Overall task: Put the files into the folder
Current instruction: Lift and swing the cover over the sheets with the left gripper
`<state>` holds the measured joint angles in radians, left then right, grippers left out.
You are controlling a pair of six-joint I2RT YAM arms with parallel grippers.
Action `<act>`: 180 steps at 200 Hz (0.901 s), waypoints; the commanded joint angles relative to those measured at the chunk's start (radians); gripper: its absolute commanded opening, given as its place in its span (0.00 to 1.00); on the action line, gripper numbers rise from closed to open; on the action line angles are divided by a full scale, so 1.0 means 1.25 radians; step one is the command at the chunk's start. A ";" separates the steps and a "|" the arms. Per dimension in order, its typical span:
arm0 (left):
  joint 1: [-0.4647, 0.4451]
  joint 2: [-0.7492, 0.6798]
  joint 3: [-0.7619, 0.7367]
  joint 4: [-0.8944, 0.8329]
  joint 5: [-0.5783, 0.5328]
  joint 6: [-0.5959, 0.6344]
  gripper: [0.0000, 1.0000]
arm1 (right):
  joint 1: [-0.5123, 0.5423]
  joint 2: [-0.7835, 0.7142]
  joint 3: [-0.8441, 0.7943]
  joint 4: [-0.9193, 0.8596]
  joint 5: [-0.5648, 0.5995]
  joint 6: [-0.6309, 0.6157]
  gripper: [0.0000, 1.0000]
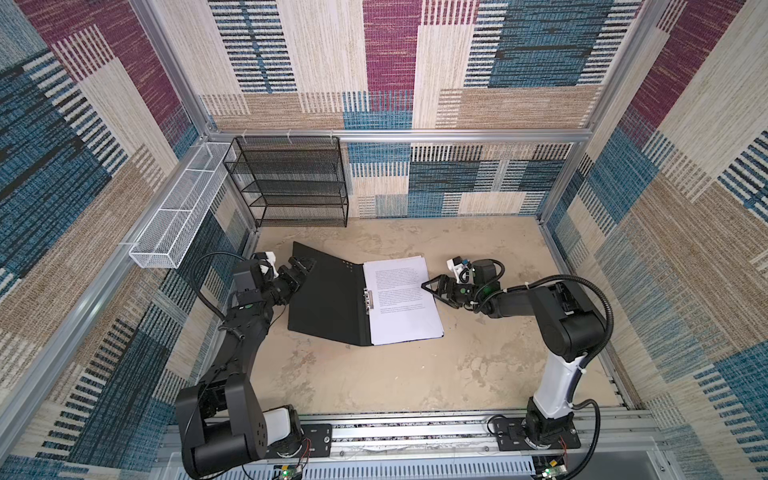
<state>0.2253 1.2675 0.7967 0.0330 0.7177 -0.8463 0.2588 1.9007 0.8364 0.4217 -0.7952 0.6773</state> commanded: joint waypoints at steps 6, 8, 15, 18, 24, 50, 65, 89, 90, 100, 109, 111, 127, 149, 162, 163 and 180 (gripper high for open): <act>-0.022 -0.014 0.053 -0.008 0.096 -0.080 1.00 | 0.003 0.019 0.008 -0.065 -0.022 0.024 1.00; -0.025 -0.015 0.056 -0.009 0.097 -0.083 1.00 | 0.003 0.020 0.008 -0.063 -0.023 0.026 1.00; -0.038 -0.016 0.068 -0.009 0.097 -0.088 1.00 | 0.004 0.021 0.010 -0.060 -0.025 0.029 1.00; -0.044 -0.017 0.074 -0.009 0.096 -0.091 1.00 | 0.005 0.022 0.010 -0.060 -0.025 0.029 1.00; -0.055 -0.018 0.084 -0.009 0.097 -0.097 1.00 | 0.006 0.023 0.013 -0.060 -0.025 0.029 1.00; -0.116 -0.014 0.126 -0.010 0.087 -0.111 1.00 | 0.008 0.023 0.020 -0.061 -0.028 0.031 1.00; -0.157 -0.002 0.152 -0.009 0.081 -0.113 1.00 | 0.008 0.024 0.025 -0.062 -0.034 0.032 1.00; -0.220 0.022 0.179 -0.009 0.046 -0.114 1.00 | 0.008 0.028 0.033 -0.046 -0.057 0.050 1.00; -0.224 0.024 0.180 -0.009 0.045 -0.114 1.00 | 0.008 0.027 0.032 -0.044 -0.058 0.051 1.00; -0.252 0.041 0.191 -0.009 0.036 -0.112 1.00 | 0.007 0.023 0.030 -0.029 -0.064 0.067 1.00; -0.279 0.059 0.201 -0.007 0.023 -0.110 1.00 | 0.008 0.019 0.029 -0.009 -0.076 0.086 1.00; -0.284 0.064 0.202 -0.005 0.020 -0.111 1.00 | 0.007 0.018 0.028 -0.005 -0.079 0.090 1.00; -0.328 0.102 0.214 0.012 0.003 -0.113 1.00 | 0.002 -0.002 0.016 0.036 -0.081 0.138 1.00; -0.389 0.159 0.222 0.050 -0.023 -0.126 1.00 | -0.011 -0.031 0.009 0.061 -0.071 0.189 1.00; -0.424 0.202 0.229 0.081 -0.031 -0.137 1.00 | -0.026 -0.049 -0.006 0.062 -0.045 0.218 1.00; -0.427 0.206 0.229 0.084 -0.033 -0.138 1.00 | -0.028 -0.050 -0.007 0.062 -0.042 0.220 1.00; -0.466 0.272 0.251 0.109 -0.038 -0.148 1.00 | -0.060 -0.082 -0.042 0.059 0.008 0.251 1.00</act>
<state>-0.3092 1.5299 1.0794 0.0837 0.7025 -0.9741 0.2211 1.8400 0.8234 0.4599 -0.8574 0.8951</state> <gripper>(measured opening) 0.997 0.995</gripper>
